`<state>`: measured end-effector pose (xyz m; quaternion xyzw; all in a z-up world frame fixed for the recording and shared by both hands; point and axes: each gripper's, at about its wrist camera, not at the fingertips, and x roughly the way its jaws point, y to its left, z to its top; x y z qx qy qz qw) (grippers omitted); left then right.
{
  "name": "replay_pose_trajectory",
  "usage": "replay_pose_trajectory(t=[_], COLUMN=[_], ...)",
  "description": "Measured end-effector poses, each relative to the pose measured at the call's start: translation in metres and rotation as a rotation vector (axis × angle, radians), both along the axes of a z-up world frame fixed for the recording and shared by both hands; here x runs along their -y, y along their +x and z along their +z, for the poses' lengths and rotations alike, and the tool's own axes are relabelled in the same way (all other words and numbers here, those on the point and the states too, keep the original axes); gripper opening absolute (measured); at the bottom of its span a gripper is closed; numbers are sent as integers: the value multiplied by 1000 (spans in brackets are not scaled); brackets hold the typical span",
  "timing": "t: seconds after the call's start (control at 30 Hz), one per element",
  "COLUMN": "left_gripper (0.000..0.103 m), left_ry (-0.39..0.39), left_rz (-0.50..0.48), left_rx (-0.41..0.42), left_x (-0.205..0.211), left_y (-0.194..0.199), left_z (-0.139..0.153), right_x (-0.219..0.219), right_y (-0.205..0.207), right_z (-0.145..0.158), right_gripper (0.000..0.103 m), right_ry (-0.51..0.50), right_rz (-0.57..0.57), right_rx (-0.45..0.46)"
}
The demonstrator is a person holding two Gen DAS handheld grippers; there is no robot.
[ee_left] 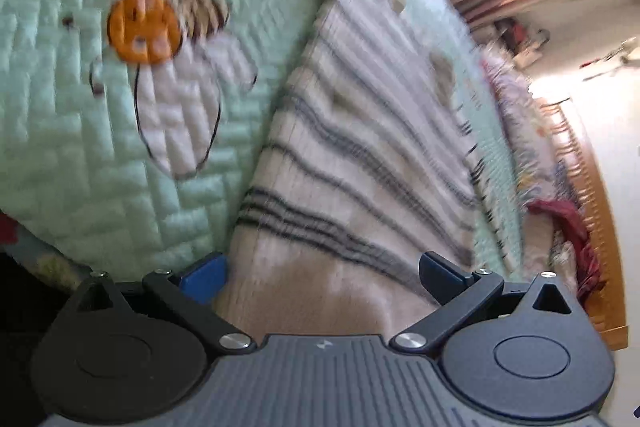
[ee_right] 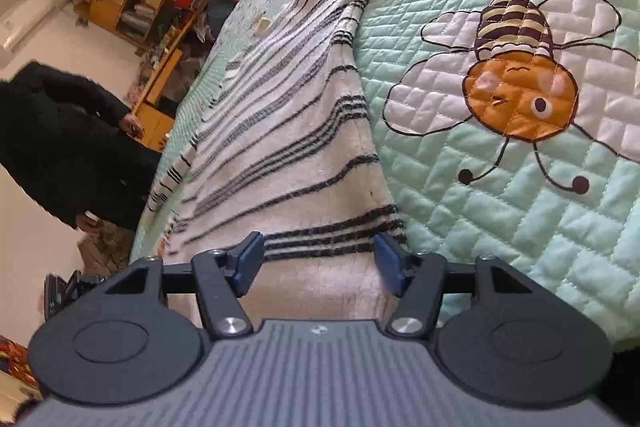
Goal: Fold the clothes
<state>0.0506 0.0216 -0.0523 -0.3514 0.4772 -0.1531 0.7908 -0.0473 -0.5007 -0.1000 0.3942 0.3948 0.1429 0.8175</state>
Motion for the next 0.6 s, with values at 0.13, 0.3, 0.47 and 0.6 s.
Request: replay_pose_trajectory(t=[0.13, 0.3, 0.47, 0.6], left_gripper=[102, 102, 102, 102], left_ry=[-41, -40, 73, 666], left_rz=[140, 313, 490, 507], left_rx=[51, 67, 134, 238], left_x=[-32, -90, -159, -169], left_y=[-6, 2, 45, 87], left_z=[12, 18, 21, 39], right_x=[2, -7, -17, -29], right_y=[-2, 0, 1, 2], right_z=[1, 6, 10, 13], right_gripper=[70, 72, 73, 74], right_ry=[56, 63, 22, -31], right_rz=[-35, -37, -50, -74], right_rx=[-6, -5, -40, -72])
